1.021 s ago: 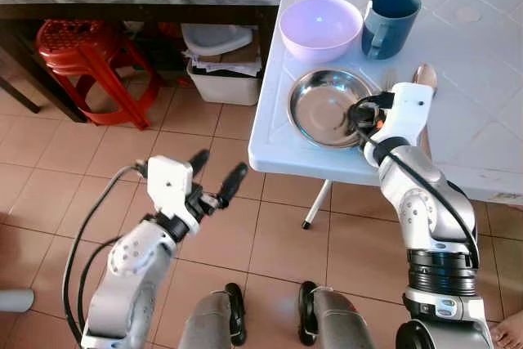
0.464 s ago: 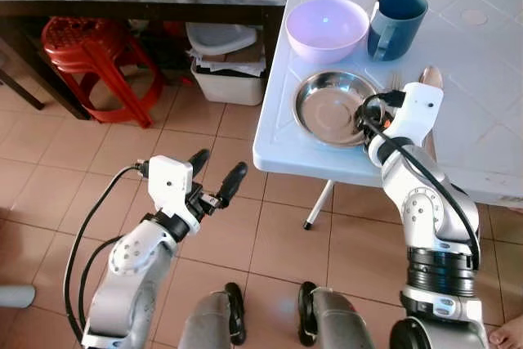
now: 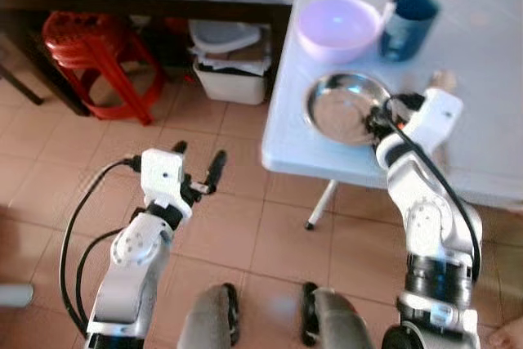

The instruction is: Setting the table

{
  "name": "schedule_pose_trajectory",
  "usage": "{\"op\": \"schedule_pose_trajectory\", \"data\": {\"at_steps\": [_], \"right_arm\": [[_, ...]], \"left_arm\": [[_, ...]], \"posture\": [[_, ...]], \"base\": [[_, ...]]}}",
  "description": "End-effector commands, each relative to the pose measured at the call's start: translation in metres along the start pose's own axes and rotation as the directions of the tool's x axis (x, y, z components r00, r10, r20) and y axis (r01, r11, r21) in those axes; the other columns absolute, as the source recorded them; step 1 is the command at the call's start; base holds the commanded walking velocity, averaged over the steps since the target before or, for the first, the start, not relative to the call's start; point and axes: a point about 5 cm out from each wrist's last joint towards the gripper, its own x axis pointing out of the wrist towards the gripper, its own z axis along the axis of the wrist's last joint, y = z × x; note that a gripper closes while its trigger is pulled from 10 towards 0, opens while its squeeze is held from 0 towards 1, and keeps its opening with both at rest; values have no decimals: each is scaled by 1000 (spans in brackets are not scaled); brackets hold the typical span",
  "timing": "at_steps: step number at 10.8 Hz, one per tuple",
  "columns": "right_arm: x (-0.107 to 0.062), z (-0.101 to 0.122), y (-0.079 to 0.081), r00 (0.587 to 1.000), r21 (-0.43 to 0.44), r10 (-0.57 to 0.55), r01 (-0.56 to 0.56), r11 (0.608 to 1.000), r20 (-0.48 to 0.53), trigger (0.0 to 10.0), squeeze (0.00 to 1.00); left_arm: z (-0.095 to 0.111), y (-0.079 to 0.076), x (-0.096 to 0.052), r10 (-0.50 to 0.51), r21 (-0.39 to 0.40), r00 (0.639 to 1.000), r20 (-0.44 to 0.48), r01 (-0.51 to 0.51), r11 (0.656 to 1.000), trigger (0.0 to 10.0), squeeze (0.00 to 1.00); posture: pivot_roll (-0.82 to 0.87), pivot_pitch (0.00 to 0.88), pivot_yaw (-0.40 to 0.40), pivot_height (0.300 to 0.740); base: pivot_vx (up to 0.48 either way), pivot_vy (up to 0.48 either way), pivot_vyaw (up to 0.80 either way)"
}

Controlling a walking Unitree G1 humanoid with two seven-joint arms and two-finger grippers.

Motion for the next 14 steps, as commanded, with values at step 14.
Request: {"op": "schedule_pose_trajectory", "data": {"at_steps": [14], "right_arm": [[-8,21,-29,946,-253,-109,191,948,306,0,0]], "left_arm": [[3,-6,6,26,-57,998,59,-23,998,10000,0]], "posture": [[-51,208,76,740]], "base": [[0,229,0]]}}
